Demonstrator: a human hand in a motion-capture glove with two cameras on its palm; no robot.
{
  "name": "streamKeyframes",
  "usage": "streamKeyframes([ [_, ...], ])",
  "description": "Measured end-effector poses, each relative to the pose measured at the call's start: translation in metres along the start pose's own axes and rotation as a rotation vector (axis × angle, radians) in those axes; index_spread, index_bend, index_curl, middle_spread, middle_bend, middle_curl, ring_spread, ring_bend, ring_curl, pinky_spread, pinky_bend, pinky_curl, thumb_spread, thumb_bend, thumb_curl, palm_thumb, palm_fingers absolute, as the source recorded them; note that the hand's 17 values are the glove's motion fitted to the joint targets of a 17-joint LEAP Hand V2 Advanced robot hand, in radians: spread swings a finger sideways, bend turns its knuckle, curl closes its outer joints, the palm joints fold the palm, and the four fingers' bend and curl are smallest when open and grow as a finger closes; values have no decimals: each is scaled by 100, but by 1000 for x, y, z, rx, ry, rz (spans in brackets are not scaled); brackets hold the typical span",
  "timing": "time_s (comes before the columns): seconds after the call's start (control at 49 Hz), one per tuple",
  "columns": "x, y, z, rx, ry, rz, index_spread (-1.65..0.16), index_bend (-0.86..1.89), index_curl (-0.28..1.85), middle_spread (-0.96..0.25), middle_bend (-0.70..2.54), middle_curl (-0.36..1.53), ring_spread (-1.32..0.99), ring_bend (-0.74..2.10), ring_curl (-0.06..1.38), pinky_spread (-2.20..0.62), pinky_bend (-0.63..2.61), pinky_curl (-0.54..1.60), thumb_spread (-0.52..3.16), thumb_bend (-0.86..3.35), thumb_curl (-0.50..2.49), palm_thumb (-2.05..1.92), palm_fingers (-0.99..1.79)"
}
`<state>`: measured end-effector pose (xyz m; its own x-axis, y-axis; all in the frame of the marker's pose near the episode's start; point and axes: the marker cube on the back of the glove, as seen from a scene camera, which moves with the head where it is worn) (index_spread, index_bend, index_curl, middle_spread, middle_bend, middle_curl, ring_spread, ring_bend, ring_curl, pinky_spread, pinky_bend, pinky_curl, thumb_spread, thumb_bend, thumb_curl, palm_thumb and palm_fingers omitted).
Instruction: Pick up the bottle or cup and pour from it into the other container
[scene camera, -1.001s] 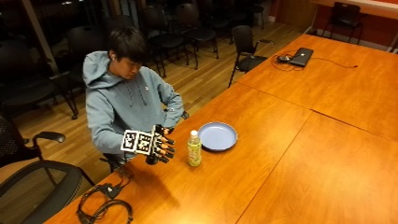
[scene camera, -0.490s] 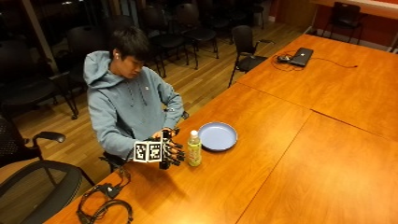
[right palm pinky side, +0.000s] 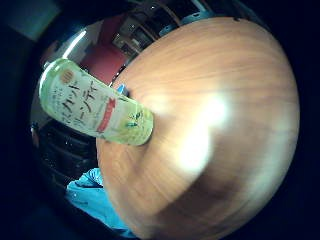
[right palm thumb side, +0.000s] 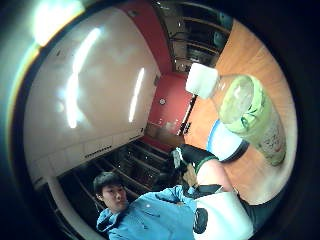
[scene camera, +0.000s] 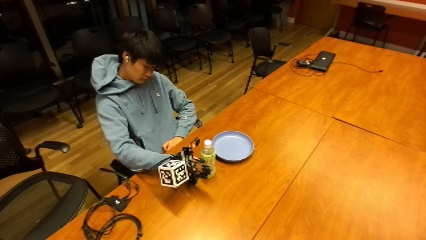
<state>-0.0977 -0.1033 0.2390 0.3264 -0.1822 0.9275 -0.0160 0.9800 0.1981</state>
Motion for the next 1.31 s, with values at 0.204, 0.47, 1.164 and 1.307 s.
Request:
streamKeyframes([
  [0.204,13,-1,30,14,-67,11,-30,12,20,12,20,32,14,53,29,25,73,29,86,-2,40,66,4],
  [0.47,25,0,53,58,-134,25,-32,8,16,13,19,32,15,61,31,26,83,31,82,-3,40,71,4],
  [1.164,4,-23,70,58,-123,44,-15,18,28,-6,43,45,-14,57,36,-8,61,28,36,-2,59,111,100],
  [1.307,-14,-30,67,42,-109,18,-15,14,30,-7,39,46,-17,54,38,-12,56,28,26,-3,62,110,105],
])
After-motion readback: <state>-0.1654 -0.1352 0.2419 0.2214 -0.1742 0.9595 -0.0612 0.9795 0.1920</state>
